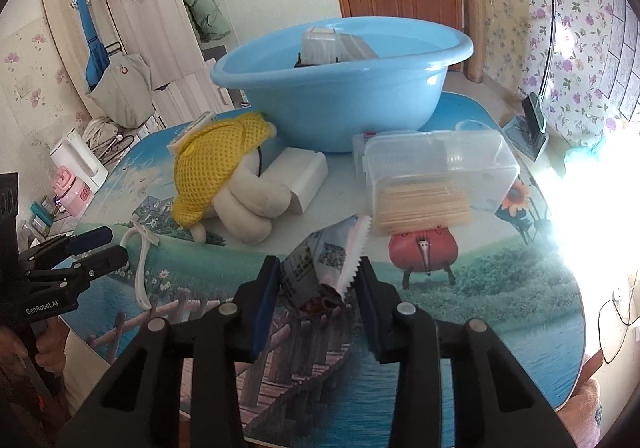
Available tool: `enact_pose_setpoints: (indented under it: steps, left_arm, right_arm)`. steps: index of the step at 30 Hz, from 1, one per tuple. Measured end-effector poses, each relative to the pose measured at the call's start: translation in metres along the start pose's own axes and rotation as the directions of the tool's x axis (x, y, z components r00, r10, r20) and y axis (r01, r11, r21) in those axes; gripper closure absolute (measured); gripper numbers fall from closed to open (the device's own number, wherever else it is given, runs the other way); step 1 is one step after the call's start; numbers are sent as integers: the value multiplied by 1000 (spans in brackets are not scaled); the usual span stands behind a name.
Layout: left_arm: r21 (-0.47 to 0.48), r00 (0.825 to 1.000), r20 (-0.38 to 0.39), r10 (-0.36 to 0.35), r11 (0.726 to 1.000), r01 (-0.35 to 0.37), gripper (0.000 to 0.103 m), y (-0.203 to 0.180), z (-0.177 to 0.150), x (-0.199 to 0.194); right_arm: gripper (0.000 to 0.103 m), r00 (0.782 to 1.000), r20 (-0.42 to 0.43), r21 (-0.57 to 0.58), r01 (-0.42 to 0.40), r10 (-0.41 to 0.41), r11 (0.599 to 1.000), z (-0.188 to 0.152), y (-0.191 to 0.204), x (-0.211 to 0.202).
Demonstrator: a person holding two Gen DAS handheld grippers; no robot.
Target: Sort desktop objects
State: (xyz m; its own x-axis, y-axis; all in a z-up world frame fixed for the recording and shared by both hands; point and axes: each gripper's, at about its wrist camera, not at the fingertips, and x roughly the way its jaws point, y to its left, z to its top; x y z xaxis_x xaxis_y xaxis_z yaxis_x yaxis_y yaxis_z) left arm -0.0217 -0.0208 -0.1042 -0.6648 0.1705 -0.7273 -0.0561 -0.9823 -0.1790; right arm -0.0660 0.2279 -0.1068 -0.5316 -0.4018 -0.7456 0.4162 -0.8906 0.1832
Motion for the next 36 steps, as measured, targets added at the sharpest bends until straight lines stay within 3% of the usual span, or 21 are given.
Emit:
enact_pose_setpoints:
  steps: [5,14,23,28,31,35,36]
  left_arm:
    - [-19,1000,4,15,1000,-15,14,1,0,-4]
    - [24,998,-46,38,999,-37,13,-12,7,22]
    - [58,996,-49,70,996,-67,13,-18,5,33]
    - [109,993,-48,105,989,-99,13,-24,2,33]
    - [143,995,-36,91,986,-85,27,-31,-1,30]
    - [166,997,-23,73,984,-68,52,-36,-1,27]
    - [159,997,-24,69,985,-64,53,-35,0,27]
  right_arm:
    - [66,1000,-7,-4,-6,6,1000,0,0,1]
    - [66,1000,-18,-26,-4,4,1000,-3,3,8]
    - [63,1000,-21,-34,-9,8,999,-5,1,7]
    - [54,1000,-29,-43,10,-11,999,-7,3,11]
    - [51,999,-28,-58,17,-18,998,-7,6,11]
    - [51,999,-25,-69,25,-27,997,-7,9,12]
    - [51,999,-25,-67,22,-24,998,-7,8,12]
